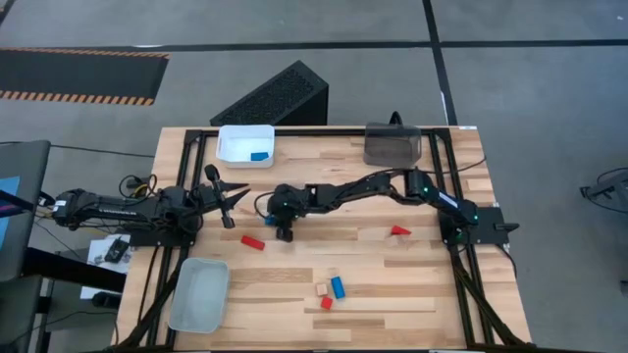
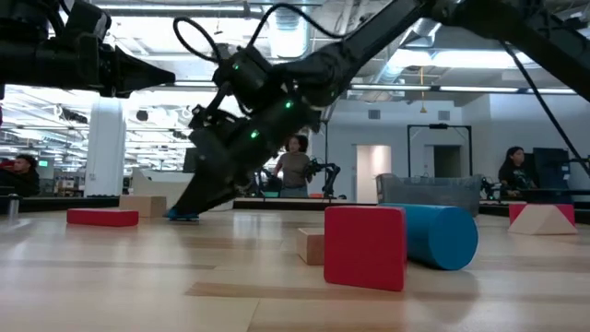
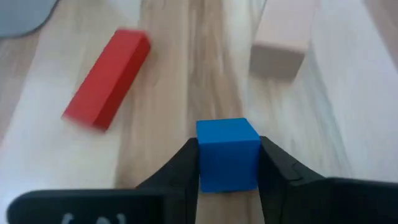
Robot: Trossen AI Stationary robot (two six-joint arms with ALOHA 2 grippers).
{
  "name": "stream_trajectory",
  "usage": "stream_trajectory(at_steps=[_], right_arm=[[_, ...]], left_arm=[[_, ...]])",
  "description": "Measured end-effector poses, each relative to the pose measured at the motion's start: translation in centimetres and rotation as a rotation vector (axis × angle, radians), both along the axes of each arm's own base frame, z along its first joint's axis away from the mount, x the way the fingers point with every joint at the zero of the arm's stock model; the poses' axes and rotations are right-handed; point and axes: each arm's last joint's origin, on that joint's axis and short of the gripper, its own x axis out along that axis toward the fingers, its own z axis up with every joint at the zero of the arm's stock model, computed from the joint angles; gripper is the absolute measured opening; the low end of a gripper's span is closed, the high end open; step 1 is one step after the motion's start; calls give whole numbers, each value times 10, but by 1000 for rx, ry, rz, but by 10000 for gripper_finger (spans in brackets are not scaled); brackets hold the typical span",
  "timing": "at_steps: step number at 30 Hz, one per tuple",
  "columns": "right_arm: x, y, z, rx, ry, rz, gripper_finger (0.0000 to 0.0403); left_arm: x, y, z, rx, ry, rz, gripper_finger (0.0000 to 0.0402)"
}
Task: Sort & place blocks by color
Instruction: Put the top blue block into the white bin
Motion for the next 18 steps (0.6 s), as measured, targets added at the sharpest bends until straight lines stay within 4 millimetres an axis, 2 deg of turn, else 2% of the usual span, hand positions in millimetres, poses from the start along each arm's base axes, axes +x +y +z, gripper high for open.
stream_trajectory(at_steps=[3, 7, 11, 18], right_arm=[[-6, -5, 19, 46, 3, 40, 120], [-18, -12, 43, 76, -46, 66, 142], [-43, -15, 42, 123, -59, 58, 139], [-96, -14, 40, 378, -339, 82, 136]], left_arm=[[0, 0, 0, -11, -6, -1, 59], [0, 0, 0, -17, -5, -9, 71], [1, -1, -1, -26, 3, -54, 87], [4, -9, 0, -17, -4, -308, 109]])
